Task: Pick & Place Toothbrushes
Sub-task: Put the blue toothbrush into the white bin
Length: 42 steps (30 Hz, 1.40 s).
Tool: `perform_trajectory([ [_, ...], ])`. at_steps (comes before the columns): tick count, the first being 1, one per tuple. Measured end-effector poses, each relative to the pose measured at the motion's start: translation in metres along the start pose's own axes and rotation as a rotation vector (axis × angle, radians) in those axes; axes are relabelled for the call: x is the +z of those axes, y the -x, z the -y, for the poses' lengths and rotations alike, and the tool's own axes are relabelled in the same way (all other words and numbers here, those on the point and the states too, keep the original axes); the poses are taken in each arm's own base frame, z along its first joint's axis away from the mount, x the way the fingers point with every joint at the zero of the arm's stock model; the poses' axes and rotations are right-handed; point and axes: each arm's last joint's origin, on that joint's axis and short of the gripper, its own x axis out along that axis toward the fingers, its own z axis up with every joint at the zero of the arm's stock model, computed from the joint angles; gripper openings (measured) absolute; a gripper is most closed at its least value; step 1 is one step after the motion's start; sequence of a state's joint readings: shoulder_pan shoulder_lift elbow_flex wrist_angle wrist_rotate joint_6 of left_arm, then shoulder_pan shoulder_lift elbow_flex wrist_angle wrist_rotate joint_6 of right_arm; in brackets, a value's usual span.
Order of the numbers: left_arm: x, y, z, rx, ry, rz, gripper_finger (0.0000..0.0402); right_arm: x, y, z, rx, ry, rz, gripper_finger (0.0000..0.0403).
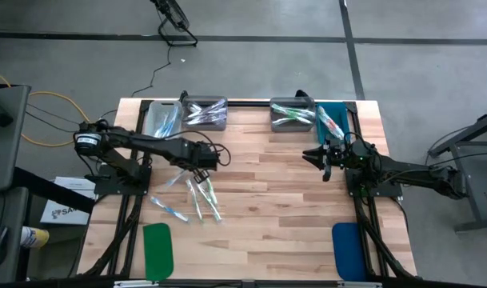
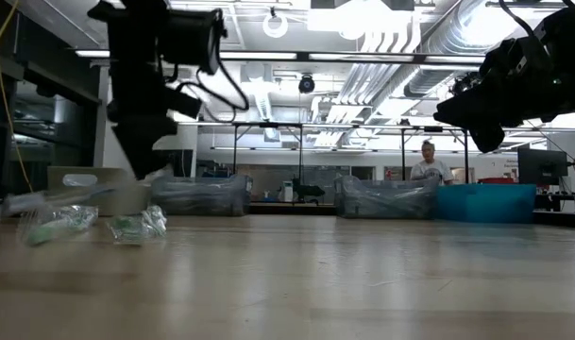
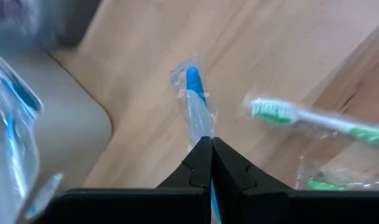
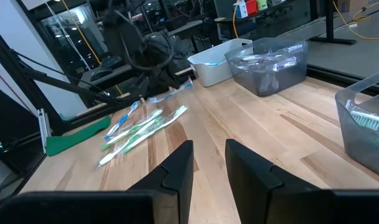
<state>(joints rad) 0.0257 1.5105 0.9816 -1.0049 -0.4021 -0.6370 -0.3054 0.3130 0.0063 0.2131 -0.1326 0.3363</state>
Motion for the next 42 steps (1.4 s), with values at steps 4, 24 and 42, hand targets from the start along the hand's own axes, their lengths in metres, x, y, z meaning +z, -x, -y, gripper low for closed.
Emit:
perform_trajectory([
  [4, 0.011, 0.016, -0.001, -0.004, -0.033, 0.036, 0.0000, 0.000, 0.000, 0.000, 0.000, 0.000, 0.000, 0.0087],
  [24, 0.066, 0.069, -0.082, 0.205, -0.018, 0.022, 0.0000, 0.000, 0.000, 0.000, 0.000, 0.000, 0.000, 0.0087],
  [42, 0.077, 0.028, -0.189, 0.275, 0.122, -0.149, 0.0000, 0.000, 0.000, 0.000, 0.000, 0.000, 0.000, 0.0087],
])
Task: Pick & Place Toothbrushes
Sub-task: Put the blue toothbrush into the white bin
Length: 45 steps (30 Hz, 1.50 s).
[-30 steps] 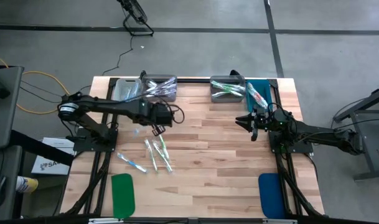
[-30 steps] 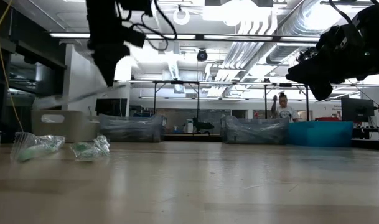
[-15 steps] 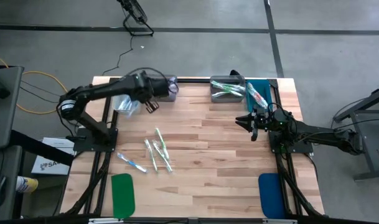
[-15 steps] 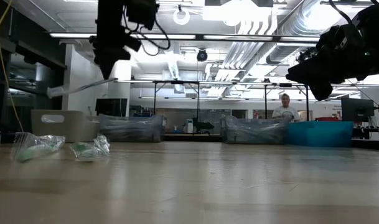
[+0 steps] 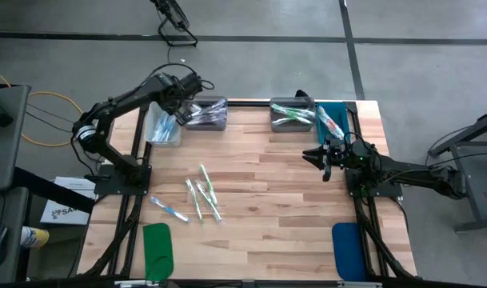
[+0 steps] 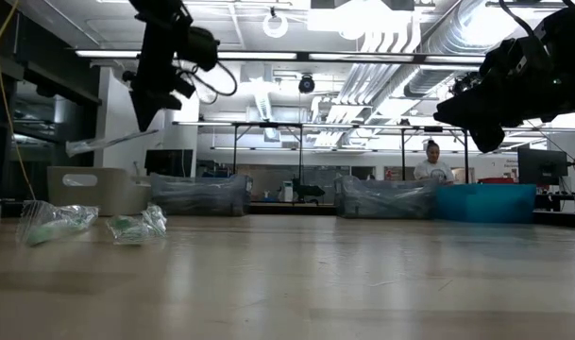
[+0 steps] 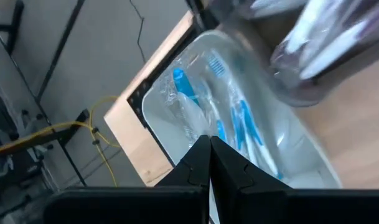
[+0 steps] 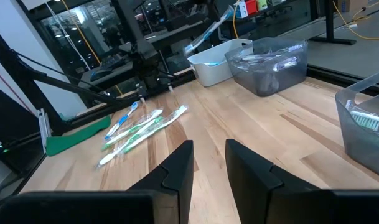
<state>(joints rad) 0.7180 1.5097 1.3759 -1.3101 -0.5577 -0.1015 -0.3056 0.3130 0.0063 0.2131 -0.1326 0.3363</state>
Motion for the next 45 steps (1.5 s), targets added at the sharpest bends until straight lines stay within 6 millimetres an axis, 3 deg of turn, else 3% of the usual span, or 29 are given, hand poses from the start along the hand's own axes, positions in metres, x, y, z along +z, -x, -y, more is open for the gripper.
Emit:
perform_trajectory([
  [17, -0.007, -0.060, -0.011, -0.138, 0.011, -0.061, 0.0000, 0.000, 0.000, 0.000, 0.000, 0.000, 0.000, 0.0087],
  [45, -0.002, -0.060, -0.010, -0.143, 0.013, -0.004, 0.0038, 0.000, 0.000, 0.000, 0.000, 0.000, 0.000, 0.0087],
])
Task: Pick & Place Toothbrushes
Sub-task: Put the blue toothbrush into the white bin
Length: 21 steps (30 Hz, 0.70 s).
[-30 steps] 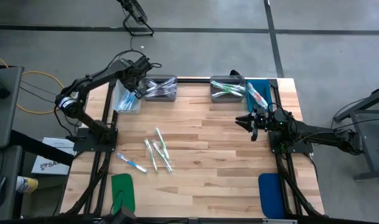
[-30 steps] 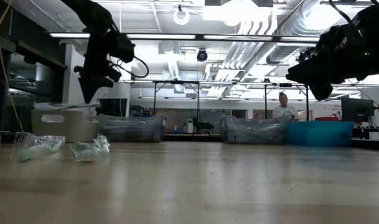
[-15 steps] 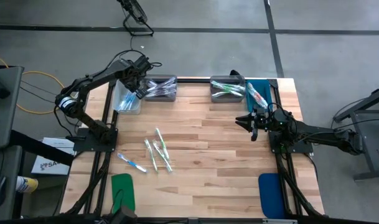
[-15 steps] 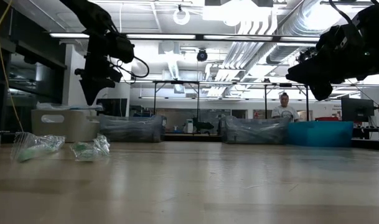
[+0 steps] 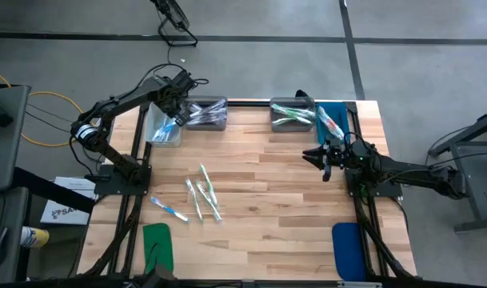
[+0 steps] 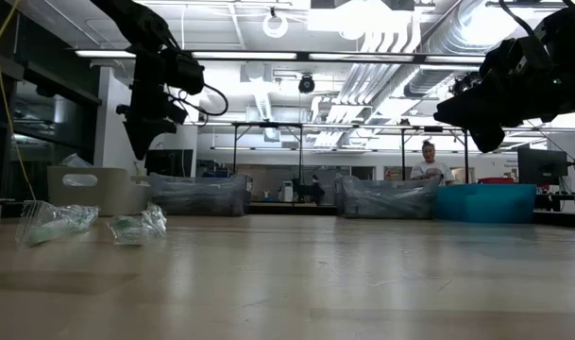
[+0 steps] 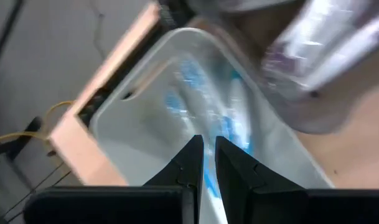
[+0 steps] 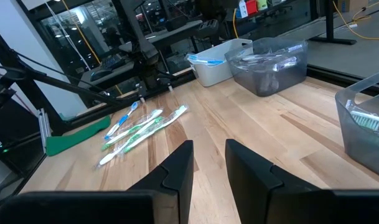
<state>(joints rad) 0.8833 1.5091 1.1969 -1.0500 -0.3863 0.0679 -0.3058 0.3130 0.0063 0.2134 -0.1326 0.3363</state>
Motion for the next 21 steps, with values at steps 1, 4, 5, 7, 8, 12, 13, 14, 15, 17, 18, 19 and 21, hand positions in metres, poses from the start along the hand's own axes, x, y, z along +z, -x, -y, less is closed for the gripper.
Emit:
perform_trajectory([
  [1, 0.000, 0.000, 0.001, -0.025, -0.010, 0.000, 0.0038, 0.000, 0.000, 0.000, 0.000, 0.000, 0.000, 0.0087],
  [4, -0.004, 0.001, 0.003, -0.093, -0.045, -0.028, 0.0037, 0.000, 0.000, 0.000, 0.000, 0.000, 0.000, 0.0087],
  [5, -0.006, 0.001, 0.003, -0.113, -0.054, -0.049, 0.0037, 0.000, 0.000, 0.000, 0.000, 0.000, 0.000, 0.0087],
  [7, -0.011, 0.001, 0.004, -0.132, -0.069, -0.098, 0.0037, 0.000, 0.000, 0.000, 0.000, 0.000, 0.000, 0.0087],
  [8, -0.014, 0.002, 0.006, -0.135, -0.078, -0.123, 0.0035, 0.000, 0.000, 0.000, 0.000, 0.000, 0.000, 0.0087],
  [12, -0.021, 0.008, 0.015, -0.139, -0.122, -0.187, 0.0010, 0.000, 0.000, 0.000, 0.001, 0.000, -0.001, 0.0087],
  [13, -0.023, 0.010, 0.017, -0.140, -0.133, -0.196, 0.0005, 0.000, 0.000, 0.000, 0.000, 0.000, 0.000, 0.0087],
  [14, -0.025, 0.013, 0.019, -0.141, -0.142, -0.202, 0.0003, 0.000, 0.000, 0.000, 0.000, 0.000, 0.000, 0.0087],
  [15, -0.026, 0.015, 0.022, -0.141, -0.151, -0.207, 0.0004, 0.000, 0.000, 0.000, 0.000, 0.000, -0.001, 0.0087],
  [17, -0.028, 0.018, 0.029, -0.141, -0.170, -0.220, 0.0003, 0.000, 0.000, 0.000, 0.000, 0.000, 0.000, 0.0087],
  [18, -0.030, 0.020, 0.032, -0.139, -0.178, -0.238, 0.0002, 0.000, 0.000, 0.000, 0.000, 0.000, 0.000, 0.0087],
  [19, -0.032, 0.022, 0.034, -0.134, -0.187, -0.254, 0.0001, 0.000, 0.000, 0.000, 0.000, 0.000, 0.000, 0.0087],
  [21, -0.035, 0.025, 0.040, -0.109, -0.203, -0.263, 0.0001, 0.000, 0.000, 0.000, 0.000, 0.000, 0.000, 0.0087],
])
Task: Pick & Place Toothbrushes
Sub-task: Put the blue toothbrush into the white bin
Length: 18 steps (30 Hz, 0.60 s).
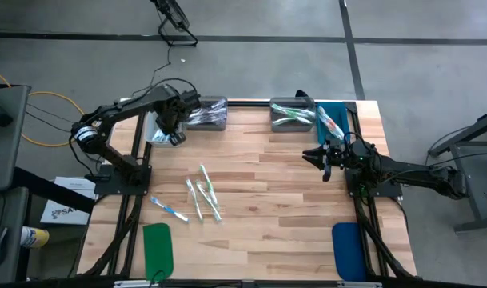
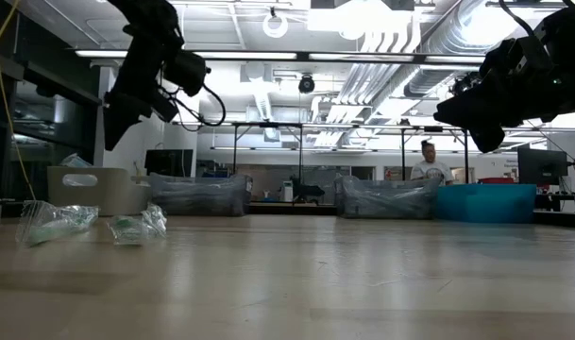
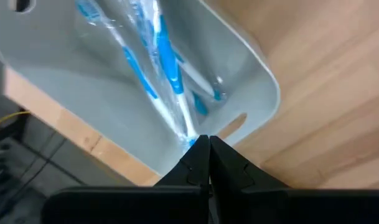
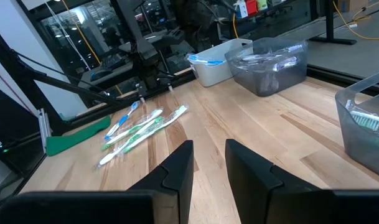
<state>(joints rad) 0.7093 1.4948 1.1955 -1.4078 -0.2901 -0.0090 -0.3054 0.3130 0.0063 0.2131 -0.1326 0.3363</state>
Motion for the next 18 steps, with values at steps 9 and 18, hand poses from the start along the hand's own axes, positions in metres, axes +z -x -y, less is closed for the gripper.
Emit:
perform_trajectory([
  [9, -0.012, -0.030, 0.013, 0.064, 0.023, -0.110, 0.0000, 0.000, 0.000, 0.000, 0.000, 0.000, 0.000, 0.0087],
  [18, -0.014, -0.045, 0.015, 0.151, 0.038, -0.115, 0.0000, 0.000, 0.000, 0.000, 0.000, 0.000, 0.000, 0.0087],
])
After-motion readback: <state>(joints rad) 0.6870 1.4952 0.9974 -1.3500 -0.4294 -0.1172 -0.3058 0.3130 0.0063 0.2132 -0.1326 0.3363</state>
